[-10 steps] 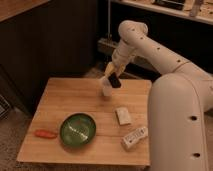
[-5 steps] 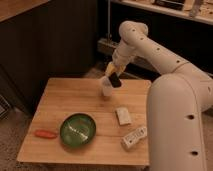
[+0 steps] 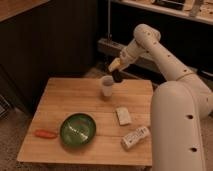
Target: Place the eraser in the ceramic cup
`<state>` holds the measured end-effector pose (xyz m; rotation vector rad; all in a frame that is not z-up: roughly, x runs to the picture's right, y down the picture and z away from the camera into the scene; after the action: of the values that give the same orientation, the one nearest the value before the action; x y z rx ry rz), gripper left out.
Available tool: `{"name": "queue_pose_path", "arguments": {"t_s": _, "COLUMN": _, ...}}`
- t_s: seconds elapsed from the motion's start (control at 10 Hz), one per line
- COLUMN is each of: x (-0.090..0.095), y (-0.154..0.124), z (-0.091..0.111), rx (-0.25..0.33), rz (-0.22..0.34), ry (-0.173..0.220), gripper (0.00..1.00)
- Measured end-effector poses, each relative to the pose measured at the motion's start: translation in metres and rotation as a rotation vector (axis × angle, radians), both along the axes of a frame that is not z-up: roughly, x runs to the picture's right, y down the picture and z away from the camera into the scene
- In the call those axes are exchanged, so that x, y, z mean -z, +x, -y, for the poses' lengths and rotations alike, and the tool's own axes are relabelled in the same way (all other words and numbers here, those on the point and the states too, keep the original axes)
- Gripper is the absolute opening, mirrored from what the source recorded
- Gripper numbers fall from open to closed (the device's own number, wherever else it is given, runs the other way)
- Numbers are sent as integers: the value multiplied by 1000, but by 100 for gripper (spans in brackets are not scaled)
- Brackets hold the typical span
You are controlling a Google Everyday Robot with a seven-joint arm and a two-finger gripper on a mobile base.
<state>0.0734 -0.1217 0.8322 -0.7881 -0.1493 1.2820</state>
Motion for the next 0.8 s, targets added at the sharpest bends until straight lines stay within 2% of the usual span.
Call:
{"name": "queue_pose_path", "arguments": {"t_s": 0.2, "x": -1, "y": 5, "z": 5, "rx": -9, "rz": -12, "ry": 43, "gripper": 3}}
{"name": "queue_pose_path", "arguments": {"t_s": 0.5, "x": 0, "y": 3, "z": 16, "rx": -7, "rz": -37, "ry": 131, "gripper": 3}}
{"name": "queue_pose_path", "arguments": {"t_s": 0.8, "x": 2, "y": 5, "z": 24, "rx": -45, "rz": -50, "ry": 219, "gripper": 3}}
